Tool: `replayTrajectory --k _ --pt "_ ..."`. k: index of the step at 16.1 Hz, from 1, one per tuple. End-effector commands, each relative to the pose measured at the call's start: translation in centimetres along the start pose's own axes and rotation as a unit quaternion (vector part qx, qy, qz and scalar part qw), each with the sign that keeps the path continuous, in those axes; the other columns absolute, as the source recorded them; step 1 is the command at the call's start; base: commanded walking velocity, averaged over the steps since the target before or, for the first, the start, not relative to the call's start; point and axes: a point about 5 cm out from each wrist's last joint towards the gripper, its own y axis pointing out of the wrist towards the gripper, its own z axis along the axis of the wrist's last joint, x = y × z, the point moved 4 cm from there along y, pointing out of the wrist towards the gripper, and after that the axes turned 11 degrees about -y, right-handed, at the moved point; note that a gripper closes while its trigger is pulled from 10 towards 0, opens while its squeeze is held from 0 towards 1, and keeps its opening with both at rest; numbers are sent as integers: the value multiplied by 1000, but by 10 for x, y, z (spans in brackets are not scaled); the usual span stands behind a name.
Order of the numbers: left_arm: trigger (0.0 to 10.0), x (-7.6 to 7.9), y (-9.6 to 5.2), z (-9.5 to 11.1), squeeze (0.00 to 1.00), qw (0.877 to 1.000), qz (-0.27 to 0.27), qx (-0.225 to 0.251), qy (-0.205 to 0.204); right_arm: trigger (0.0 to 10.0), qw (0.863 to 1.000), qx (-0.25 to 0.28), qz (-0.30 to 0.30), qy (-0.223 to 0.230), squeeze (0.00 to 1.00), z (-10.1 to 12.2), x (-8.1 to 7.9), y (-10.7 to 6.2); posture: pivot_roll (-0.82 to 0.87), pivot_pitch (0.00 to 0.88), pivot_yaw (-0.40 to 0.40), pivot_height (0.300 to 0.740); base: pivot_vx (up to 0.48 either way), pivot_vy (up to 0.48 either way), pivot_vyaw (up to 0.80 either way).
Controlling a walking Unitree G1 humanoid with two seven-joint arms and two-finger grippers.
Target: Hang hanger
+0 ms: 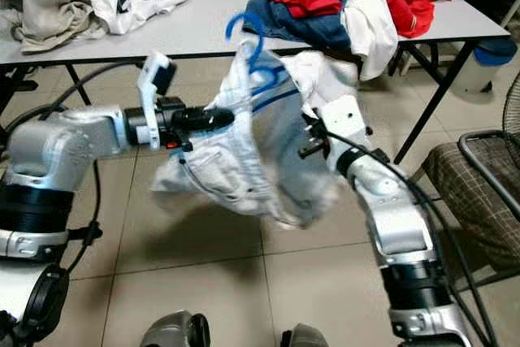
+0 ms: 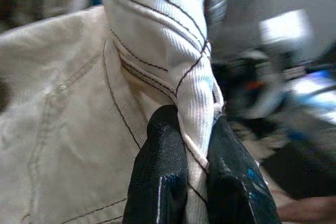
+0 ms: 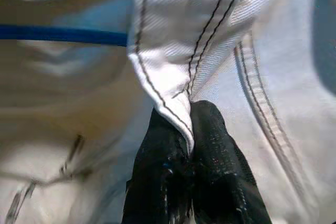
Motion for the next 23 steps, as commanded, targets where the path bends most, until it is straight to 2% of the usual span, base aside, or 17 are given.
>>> replayTrajectory --k 1,3,4,6,7,8,9,10,11,12,14,16,17,19,22,23 --pt "0 37 -5 30 0 993 -93 55 42 0 1000 -13 9 7 0 -9 -9 1 -123 0 21 740 0 0 0" --pt "0 46 -8 27 0 991 -122 48 35 0 1000 2 4 8 0 -3 -7 4 -125 0 27 740 0 0 0" --pt "0 44 -8 28 0 991 -116 54 30 0 1000 4 -1 8 0 -3 -4 6 -129 0 31 740 0 0 0" --pt "0 26 -4 25 0 996 -47 41 60 0 1000 25 6 15 0 4 -6 7 -132 0 34 740 0 0 0" --pt "0 17 -1 24 0 996 -15 39 72 9804 999 34 14 12 0 8 -8 6 -135 0 36 740 0 0 0" --pt "0 13 0 24 0 996 -1 40 77 9804 999 36 17 9 0 10 -9 6 -135 0 36 740 0 0 0" --pt "0 16 3 26 0 995 -10 51 82 10000 997 58 45 27 333 16 -16 4 -141 0 39 740 0 0 0" --pt "0 18 5 23 0 995 -13 46 91 10000 996 66 48 34 1000 18 -16 3 -145 0 41 740 0 0 0" --pt "0 18 5 22 0 994 -12 42 97 10000 996 69 50 41 1000 19 -16 3 -145 0 41 740 0 0 0" --pt "0 10 4 14 0 989 7 18 145 10000 993 89 67 33 1000 25 -11 -5 -146 0 38 740 0 0 0" --pt "0 5 1 11 0 985 19 6 173 10000 988 114 98 19 1000 35 0 -19 -146 0 36 740 0 0 0" --pt "0 -2 -3 12 0 982 32 3 189 10000 968 127 215 -11 1000 45 0 -50 -152 0 33 740 0 0 0" --pt "0 -6 -5 10 0 980 35 -5 197 10000 961 122 249 -15 1000 47 3 -61 -154 0 32 740 0 0 0" --pt "0 -13 -8 5 0 976 37 -26 212 10000 948 102 299 -36 1000 49 14 -79 -162 0 28 740 0 0 0" --pt "0 -16 -8 0 0 973 31 -42 224 10000 940 72 330 -55 1000 48 28 -89 -168 0 21 740 0 0 0" --pt "0 -14 -8 -2 0 972 15 -47 229 10000 943 10 318 -96 1000 33 43 -89 -173 0 18 740 0 0 0"
